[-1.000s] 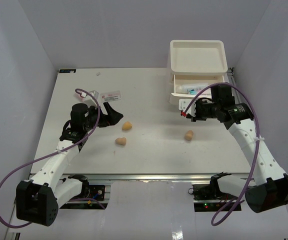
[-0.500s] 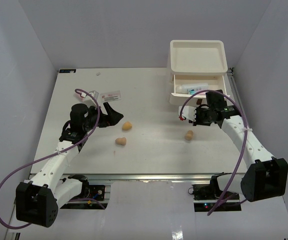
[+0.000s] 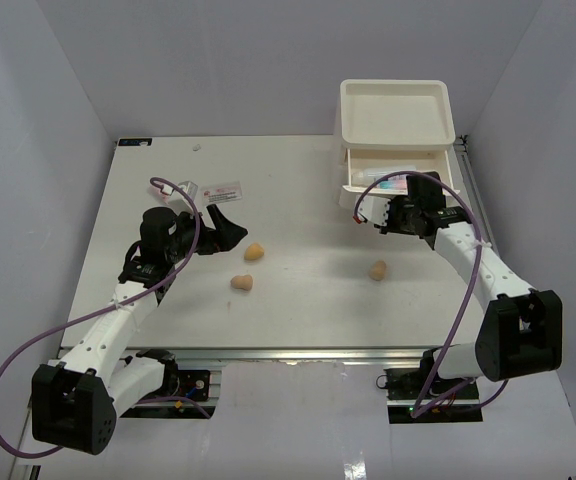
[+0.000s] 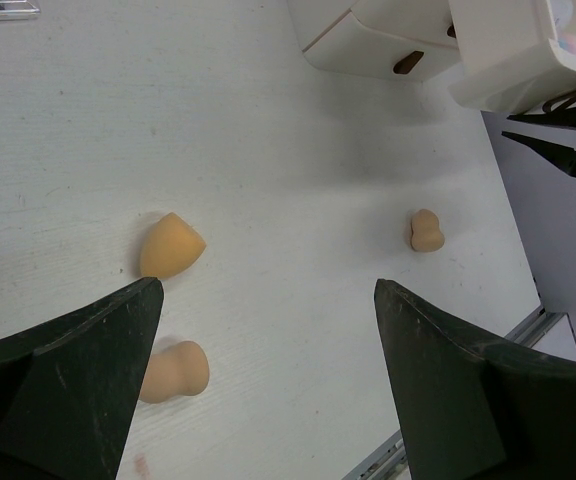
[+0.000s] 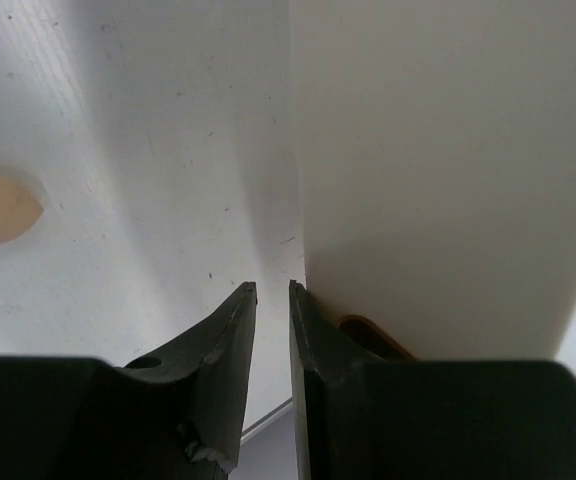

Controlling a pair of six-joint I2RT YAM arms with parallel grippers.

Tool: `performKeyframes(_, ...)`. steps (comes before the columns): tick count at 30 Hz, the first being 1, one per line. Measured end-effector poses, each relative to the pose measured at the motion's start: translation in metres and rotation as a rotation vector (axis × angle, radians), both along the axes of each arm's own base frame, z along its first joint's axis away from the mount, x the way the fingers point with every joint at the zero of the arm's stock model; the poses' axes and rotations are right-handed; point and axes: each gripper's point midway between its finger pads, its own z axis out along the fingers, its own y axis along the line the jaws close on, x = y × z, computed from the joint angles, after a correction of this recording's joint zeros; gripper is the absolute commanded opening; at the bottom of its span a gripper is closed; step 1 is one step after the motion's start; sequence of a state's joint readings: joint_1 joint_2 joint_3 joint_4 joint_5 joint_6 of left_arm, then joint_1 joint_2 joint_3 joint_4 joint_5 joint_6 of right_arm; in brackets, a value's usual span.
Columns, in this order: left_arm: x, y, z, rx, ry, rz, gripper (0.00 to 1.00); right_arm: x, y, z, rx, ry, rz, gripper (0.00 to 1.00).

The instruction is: Organize the makeup

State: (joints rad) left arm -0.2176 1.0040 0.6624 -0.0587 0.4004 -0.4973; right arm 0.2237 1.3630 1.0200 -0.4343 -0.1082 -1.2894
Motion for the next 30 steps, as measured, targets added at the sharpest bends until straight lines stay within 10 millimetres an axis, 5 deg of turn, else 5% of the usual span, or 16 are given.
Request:
performKeyframes(12,0.000,0.000,0.000,0.000,0.000,-0.001,0.98,0.022,-0.001,-0.008,0.029,0.016,-0.093,0.29)
performKeyframes(30,0.002,0.001,0.003,-0.006,-0.012,0.000,0.98,0.030,0.002,0.022,0.065,-0.049,-0.072,0.28)
